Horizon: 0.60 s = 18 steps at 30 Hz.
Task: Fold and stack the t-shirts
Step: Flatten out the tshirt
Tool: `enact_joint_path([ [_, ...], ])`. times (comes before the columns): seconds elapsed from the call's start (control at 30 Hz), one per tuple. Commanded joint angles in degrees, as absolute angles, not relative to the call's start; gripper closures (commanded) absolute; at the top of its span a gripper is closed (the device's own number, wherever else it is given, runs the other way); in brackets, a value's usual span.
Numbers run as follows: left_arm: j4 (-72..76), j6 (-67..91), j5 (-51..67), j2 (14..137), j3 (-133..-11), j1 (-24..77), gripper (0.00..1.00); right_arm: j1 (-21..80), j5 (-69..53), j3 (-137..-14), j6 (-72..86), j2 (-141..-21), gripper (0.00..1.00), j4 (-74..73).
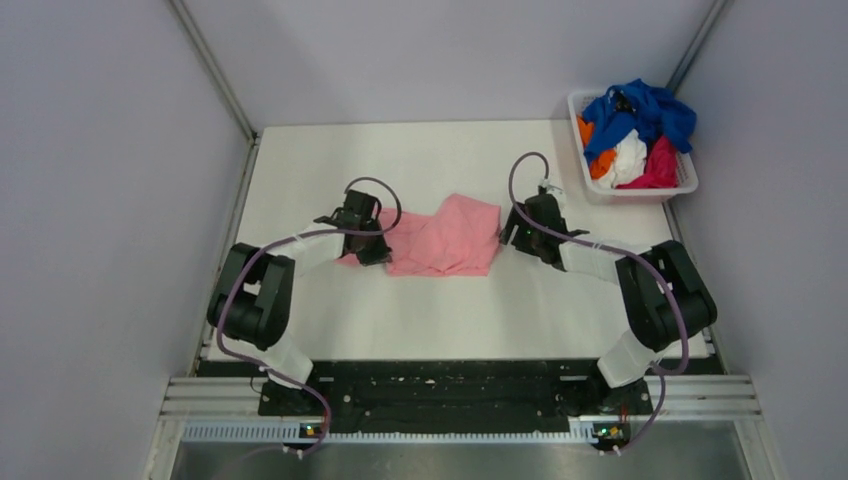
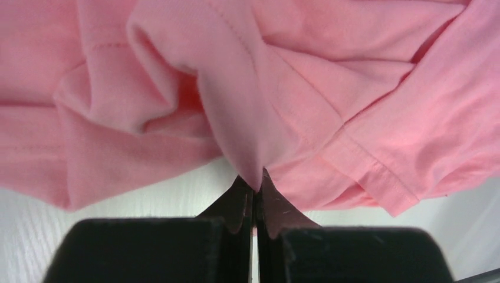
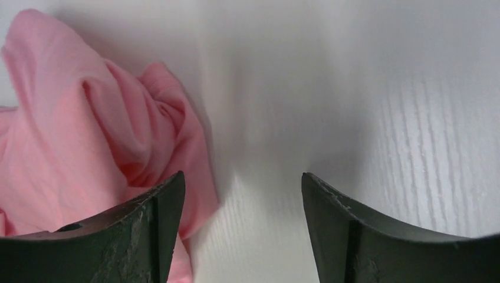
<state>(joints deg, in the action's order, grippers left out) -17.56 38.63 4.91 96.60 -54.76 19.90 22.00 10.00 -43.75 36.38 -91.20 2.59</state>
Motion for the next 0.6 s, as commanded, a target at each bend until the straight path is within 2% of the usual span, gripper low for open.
enact_joint_path([
  [0.0, -16.2, 39.6, 4.2, 89.2, -51.2, 20.1, 1.0, 22.4, 0.9, -46.6, 37.0, -95.7, 0.3, 10.0],
  [0.13, -15.9, 40.2, 5.2, 87.5, -48.9, 20.0, 1.0, 22.8, -4.1, -46.3, 38.4, -98.0, 0.37, 13.9],
  [0.23, -16.1, 40.2, 5.2, 87.0, -48.8, 20.1, 1.0, 24.1, -4.5, -47.7, 37.9, -99.8, 0.46, 13.3],
  [0.4, -15.7, 40.2, 5.4, 85.4, -49.0, 20.0, 1.0, 25.8, -2.2, -49.8, 37.1, -101.8, 0.72, 11.3],
  [0.53, -15.5, 40.0, 5.1, 83.2, -49.4, 20.0, 1.0, 26.1, -1.8, -50.0, 36.9, -99.3, 0.96, 12.5],
  [0.57, -15.6, 39.9, 4.9, 82.4, -49.6, 20.0, 1.0, 26.1, -0.6, -50.0, 36.6, -98.1, 1.0, 12.0],
])
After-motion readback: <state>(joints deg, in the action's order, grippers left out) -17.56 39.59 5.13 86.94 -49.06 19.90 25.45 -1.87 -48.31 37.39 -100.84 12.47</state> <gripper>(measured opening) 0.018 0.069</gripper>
